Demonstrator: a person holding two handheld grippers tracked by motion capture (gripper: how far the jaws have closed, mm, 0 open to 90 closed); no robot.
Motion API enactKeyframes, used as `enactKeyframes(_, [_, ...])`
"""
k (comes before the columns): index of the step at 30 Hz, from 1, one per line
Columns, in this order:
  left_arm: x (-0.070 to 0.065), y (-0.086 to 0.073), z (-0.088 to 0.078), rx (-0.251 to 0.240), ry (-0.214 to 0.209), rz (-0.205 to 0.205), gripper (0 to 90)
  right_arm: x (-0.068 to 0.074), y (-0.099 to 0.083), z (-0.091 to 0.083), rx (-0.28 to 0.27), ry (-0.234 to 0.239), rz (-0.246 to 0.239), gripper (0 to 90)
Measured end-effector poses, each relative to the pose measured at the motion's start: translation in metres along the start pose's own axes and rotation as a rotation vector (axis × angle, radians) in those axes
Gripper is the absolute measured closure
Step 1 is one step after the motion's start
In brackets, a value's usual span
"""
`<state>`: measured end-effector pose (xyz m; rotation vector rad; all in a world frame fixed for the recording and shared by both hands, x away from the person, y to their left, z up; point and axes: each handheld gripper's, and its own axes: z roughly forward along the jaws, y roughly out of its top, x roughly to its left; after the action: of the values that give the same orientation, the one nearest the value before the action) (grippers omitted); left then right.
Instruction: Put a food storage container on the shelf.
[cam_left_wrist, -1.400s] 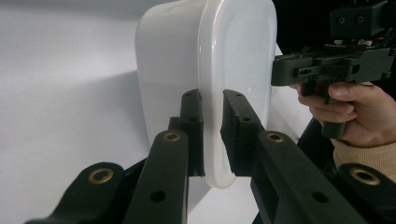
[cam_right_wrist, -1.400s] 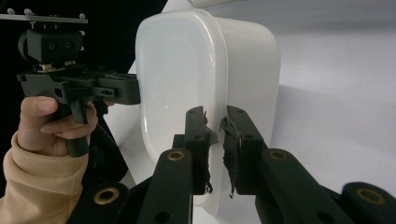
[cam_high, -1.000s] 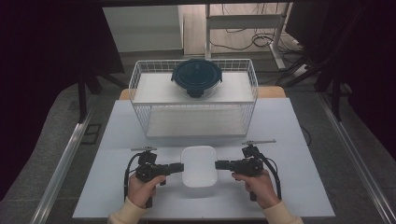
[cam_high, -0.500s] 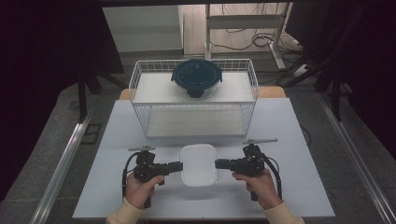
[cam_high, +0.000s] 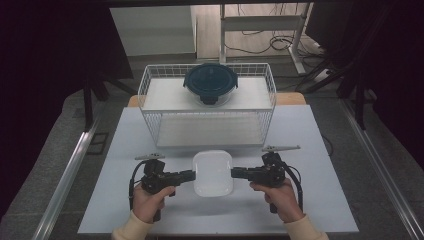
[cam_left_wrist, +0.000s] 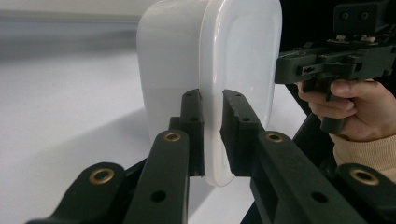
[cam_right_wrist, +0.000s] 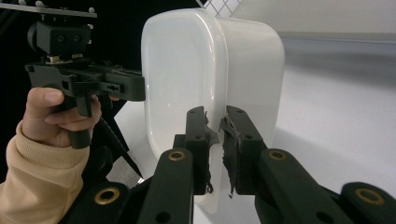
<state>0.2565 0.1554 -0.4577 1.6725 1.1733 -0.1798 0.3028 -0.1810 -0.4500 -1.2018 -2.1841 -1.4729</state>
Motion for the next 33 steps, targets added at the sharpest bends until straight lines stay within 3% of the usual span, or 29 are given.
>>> enactKeyframes(11, [-0.012,0.017,-0.011,-0.026,-0.011,0.046,80.1,0.011,0.014,-0.011,-0.029,0.014,-0.031,80.0])
enactKeyframes(33, [-0.039,0.066,-0.041,-0.081,-0.003,0.101,79.6,0.054,0.068,-0.032,-0.072,0.001,-0.126,80.4])
